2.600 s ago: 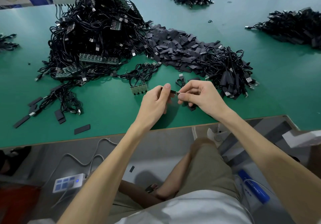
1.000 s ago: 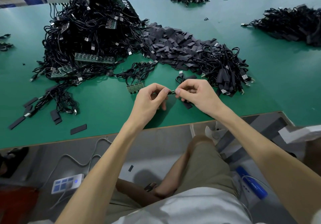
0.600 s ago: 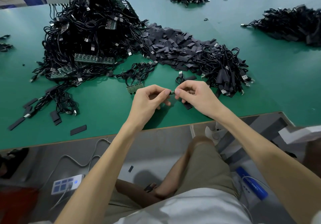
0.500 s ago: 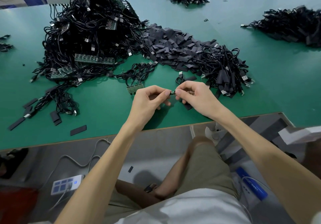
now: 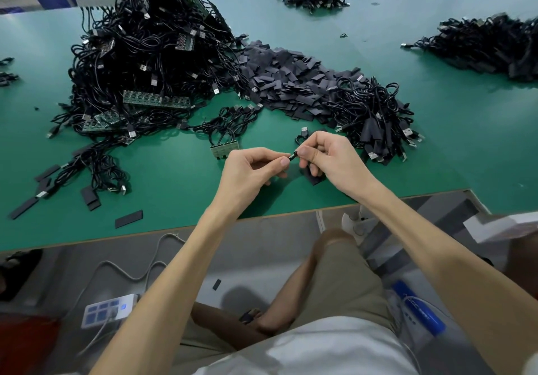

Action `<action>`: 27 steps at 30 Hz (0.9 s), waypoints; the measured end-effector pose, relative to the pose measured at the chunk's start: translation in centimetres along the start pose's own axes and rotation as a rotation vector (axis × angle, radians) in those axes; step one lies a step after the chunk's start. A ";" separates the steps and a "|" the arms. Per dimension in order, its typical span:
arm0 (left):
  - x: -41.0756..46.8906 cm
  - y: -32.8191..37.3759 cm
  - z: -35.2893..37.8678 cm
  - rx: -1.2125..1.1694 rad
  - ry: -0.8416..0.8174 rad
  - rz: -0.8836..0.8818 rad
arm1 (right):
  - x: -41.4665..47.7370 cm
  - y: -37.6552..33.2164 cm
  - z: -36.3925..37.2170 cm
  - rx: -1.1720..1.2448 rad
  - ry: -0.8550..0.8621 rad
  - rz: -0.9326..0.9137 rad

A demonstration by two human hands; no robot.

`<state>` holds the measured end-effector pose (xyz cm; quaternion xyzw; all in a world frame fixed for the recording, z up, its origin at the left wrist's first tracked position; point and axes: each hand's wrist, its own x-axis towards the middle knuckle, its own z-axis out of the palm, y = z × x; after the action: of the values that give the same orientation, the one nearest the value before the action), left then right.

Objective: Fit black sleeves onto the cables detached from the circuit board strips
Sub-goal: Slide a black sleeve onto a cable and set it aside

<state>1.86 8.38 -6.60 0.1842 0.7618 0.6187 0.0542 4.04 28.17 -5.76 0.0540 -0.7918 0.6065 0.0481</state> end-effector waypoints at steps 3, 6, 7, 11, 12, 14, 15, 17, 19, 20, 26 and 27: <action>-0.1 0.0 0.0 -0.015 -0.014 0.001 | 0.0 0.0 -0.1 0.023 -0.002 0.000; -0.1 0.0 -0.1 -0.037 -0.025 -0.009 | 0.0 0.1 0.0 0.035 -0.003 0.000; -0.1 0.0 -0.2 -0.042 -0.028 -0.013 | 0.1 0.1 0.0 0.043 -0.005 0.001; -0.1 0.1 0.0 -0.043 -0.029 -0.014 | 0.2 0.3 -0.1 0.069 -0.017 0.009; -0.1 0.1 0.0 -0.040 -0.026 -0.014 | 0.2 0.3 -0.1 0.076 -0.020 0.012; -0.1 0.1 0.0 -0.039 -0.020 -0.016 | 0.2 0.4 -0.1 0.084 -0.025 0.016; -0.1 0.1 0.0 -0.038 -0.017 -0.017 | 0.2 0.4 -0.1 0.085 -0.028 0.017; -0.1 0.2 0.1 -0.032 -0.012 -0.016 | 0.2 0.4 -0.1 0.088 -0.034 0.015; -0.2 0.2 0.2 -0.020 -0.005 -0.013 | 0.2 0.4 -0.2 0.101 -0.039 0.005; -0.2 0.2 0.2 -0.013 -0.001 -0.011 | 0.2 0.4 -0.2 0.112 -0.043 -0.002; -0.2 0.2 0.1 0.006 -0.019 0.000 | 0.2 0.5 -0.4 0.123 -0.072 -0.006; -0.2 0.2 0.1 -0.008 -0.028 -0.001 | 0.2 0.5 -0.4 0.119 -0.080 -0.008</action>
<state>2.13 8.38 -6.48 0.1921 0.7586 0.6191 0.0657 3.81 28.72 -6.08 0.0839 -0.7554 0.6497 0.0155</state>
